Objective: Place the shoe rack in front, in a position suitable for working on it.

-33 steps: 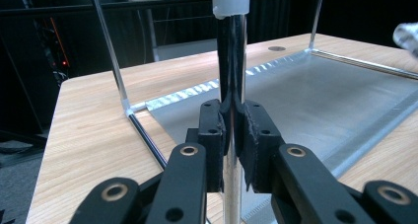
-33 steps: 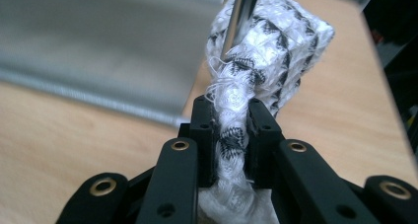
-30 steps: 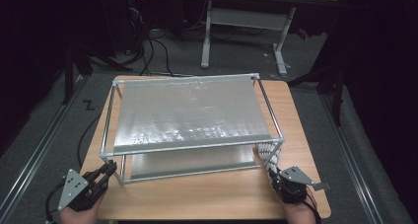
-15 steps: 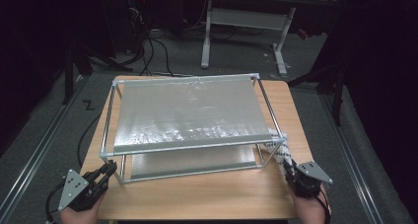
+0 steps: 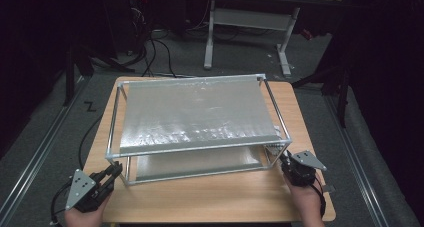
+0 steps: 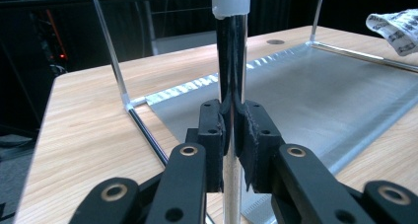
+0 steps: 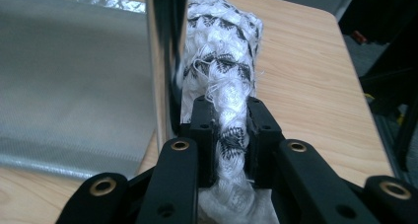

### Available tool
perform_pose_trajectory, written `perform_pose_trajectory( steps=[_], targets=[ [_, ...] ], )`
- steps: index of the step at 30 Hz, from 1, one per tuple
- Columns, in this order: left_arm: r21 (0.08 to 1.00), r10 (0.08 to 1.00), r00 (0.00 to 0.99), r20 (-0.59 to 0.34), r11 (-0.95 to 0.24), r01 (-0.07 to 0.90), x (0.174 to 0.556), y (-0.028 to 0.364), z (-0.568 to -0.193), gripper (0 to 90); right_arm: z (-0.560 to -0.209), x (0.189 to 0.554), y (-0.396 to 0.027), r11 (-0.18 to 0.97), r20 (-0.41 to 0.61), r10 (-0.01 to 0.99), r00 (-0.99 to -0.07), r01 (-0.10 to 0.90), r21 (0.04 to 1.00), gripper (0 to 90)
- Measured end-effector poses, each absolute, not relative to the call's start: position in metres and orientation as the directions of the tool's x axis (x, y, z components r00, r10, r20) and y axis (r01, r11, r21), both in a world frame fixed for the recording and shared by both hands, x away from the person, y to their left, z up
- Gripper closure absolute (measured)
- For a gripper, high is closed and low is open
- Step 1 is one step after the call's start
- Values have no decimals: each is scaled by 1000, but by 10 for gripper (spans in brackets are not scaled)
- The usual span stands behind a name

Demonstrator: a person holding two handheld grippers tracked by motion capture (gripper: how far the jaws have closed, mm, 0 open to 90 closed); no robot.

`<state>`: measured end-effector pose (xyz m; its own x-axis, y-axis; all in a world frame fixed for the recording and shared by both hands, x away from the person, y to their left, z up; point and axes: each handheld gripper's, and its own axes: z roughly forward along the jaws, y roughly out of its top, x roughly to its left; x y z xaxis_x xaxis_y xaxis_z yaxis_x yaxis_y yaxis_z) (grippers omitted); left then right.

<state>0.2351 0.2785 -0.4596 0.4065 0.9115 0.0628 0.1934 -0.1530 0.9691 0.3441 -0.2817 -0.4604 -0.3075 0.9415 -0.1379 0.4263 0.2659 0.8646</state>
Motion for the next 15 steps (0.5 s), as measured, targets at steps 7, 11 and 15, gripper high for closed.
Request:
perform_pose_trajectory(
  steps=[7,11,15],
  targets=[
    [951,898,427,110,-220,218,264,245,-453,787,-461,334,-313,230,-125,959,-255,438,869,777],
    [949,905,415,96,-210,237,285,237,-452,789,-461,331,-322,214,-116,964,-240,438,873,777],
    [948,925,371,82,-187,257,318,235,-452,790,-459,328,-324,220,-123,962,-243,427,877,777]
  ],
)
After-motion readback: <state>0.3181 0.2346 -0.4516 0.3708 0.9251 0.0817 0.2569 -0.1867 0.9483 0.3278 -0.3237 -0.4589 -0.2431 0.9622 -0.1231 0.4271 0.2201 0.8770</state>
